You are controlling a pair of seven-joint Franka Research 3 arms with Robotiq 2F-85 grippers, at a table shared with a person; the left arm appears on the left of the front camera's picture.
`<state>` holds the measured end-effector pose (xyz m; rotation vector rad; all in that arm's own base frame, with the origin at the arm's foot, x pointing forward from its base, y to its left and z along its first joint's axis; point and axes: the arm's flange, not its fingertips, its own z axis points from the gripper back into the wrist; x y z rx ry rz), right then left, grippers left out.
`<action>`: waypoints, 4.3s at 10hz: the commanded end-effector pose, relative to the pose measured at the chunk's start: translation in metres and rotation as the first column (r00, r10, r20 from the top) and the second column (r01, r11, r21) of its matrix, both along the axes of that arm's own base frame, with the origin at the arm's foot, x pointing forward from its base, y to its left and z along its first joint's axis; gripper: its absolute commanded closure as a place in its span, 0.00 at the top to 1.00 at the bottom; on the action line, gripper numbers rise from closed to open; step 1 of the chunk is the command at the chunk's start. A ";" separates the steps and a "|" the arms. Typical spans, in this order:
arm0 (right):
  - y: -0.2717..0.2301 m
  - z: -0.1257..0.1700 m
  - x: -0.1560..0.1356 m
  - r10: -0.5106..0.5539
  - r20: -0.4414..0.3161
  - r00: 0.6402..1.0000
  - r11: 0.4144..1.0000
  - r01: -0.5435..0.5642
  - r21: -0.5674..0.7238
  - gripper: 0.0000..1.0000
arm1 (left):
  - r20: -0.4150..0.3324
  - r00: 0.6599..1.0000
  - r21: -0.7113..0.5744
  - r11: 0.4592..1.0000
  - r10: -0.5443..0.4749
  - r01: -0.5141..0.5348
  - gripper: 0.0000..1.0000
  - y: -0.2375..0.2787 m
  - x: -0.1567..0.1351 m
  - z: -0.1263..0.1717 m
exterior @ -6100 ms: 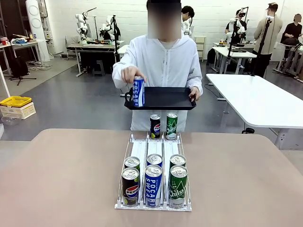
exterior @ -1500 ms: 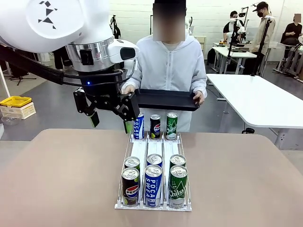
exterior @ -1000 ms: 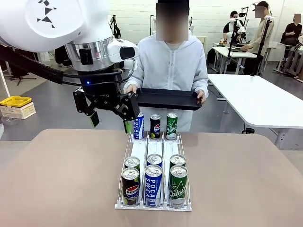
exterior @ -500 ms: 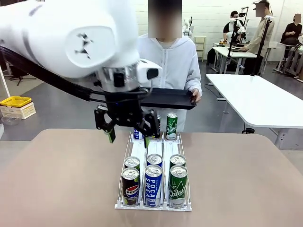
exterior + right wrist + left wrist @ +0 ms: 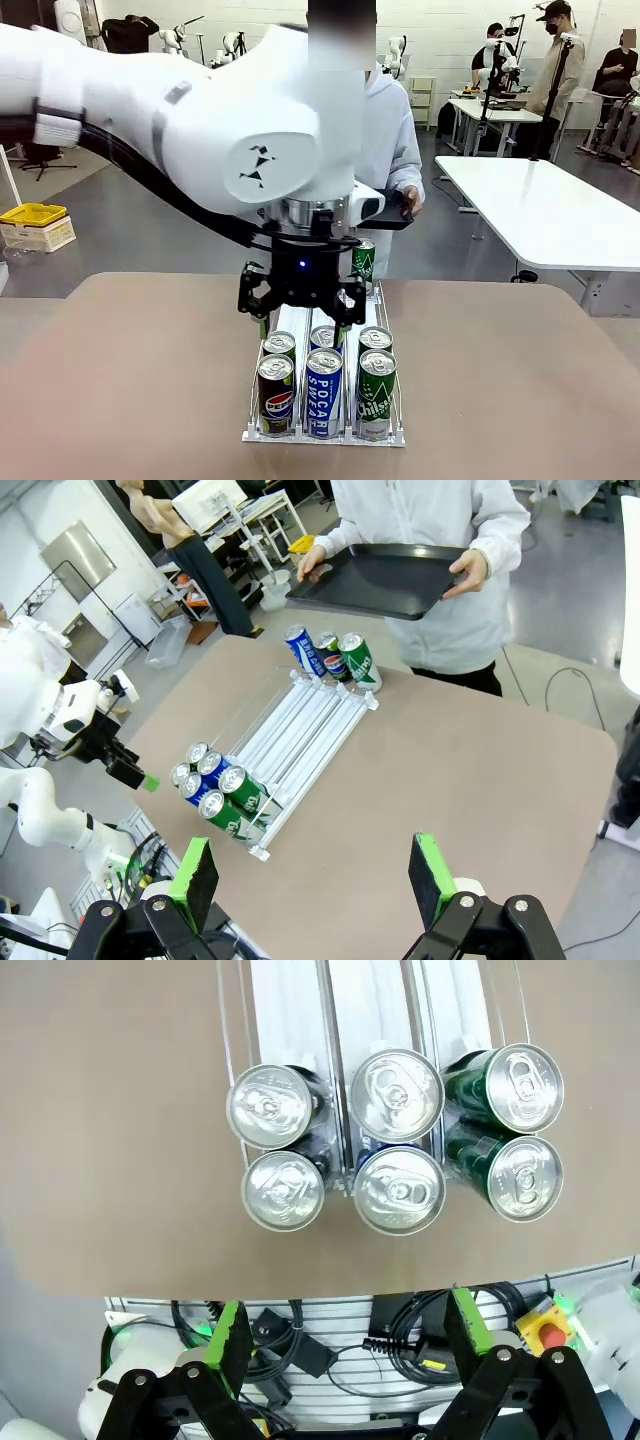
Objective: Retrieve and hand over the desired beverage to the person.
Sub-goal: Pick up a can of the same type that the person held from the Automatic Can Dispenser.
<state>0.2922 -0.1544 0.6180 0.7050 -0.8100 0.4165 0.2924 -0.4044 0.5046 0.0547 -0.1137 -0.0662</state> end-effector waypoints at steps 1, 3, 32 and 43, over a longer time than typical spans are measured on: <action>-0.001 0.003 0.003 0.017 0.026 1.000 1.000 -0.017 0.020 1.00 | 0.014 1.000 -0.019 1.000 0.001 -0.001 1.00 -0.017 0.008 -0.006; -0.001 0.003 0.003 0.017 0.026 1.000 1.000 -0.017 0.020 1.00 | -0.006 1.000 -0.046 0.999 -0.022 0.021 1.00 -0.020 0.013 -0.017; -0.001 0.003 0.003 0.017 0.026 1.000 1.000 -0.017 0.020 1.00 | -0.055 0.998 -0.024 0.999 0.043 -0.045 1.00 -0.029 0.049 -0.071; -0.001 0.003 0.003 0.017 0.026 1.000 1.000 -0.017 0.020 1.00 | -0.050 0.998 -0.038 0.999 0.024 -0.026 0.00 -0.027 0.049 -0.071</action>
